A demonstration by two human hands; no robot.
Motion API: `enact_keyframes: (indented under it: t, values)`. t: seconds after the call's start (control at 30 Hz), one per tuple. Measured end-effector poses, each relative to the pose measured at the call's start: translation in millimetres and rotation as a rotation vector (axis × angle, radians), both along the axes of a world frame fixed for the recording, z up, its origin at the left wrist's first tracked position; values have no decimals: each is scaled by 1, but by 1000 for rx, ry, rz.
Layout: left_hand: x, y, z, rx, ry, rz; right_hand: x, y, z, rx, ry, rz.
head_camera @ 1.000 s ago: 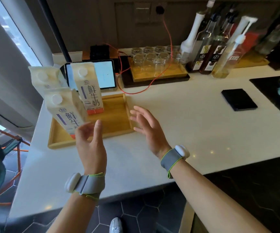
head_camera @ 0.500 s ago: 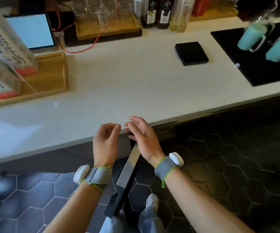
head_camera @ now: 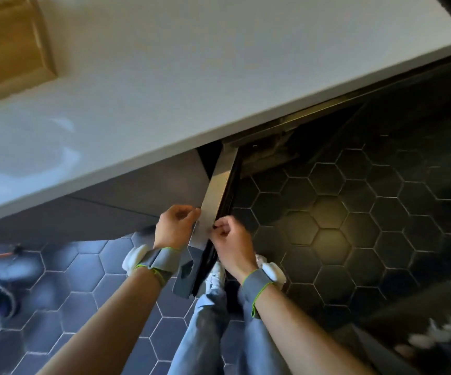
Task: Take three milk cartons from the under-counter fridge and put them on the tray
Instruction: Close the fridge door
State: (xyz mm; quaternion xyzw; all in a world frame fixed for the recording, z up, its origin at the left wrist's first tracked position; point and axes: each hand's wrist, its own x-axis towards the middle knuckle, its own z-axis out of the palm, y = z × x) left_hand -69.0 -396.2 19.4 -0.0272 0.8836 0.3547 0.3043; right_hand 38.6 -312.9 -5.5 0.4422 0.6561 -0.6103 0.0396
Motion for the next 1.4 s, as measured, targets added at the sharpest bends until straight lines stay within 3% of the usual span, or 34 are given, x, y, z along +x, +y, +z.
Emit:
enact_keyframes:
  t: [0.1, 0.27, 0.5, 0.73, 0.97, 1.17, 1.3, 1.4]
  values:
    - [1, -3, -22, -43, -50, -96, 9, -19, -26, -28, -64, 1]
    - [-2, 4, -48, -98, -78, -198, 24, -48, -60, -170, -155, -174]
    - [-7, 27, -56, -97, -191, -293, 49, -47, -77, -102, -120, -403]
    - [31, 71, -53, 119, -512, -61, 86, 10, -65, -16, -99, -540]
    - [61, 130, -52, 301, -638, 110, 145, 92, -43, 115, -173, -472]
    - [78, 196, -56, 444, -688, 361, 155, 173, -44, 30, -21, -794]
    - [80, 241, -60, 538, -666, 504, 145, 232, -54, -193, 87, -1009]
    - [79, 275, -65, 584, -636, 592, 127, 284, -63, -202, 162, -997]
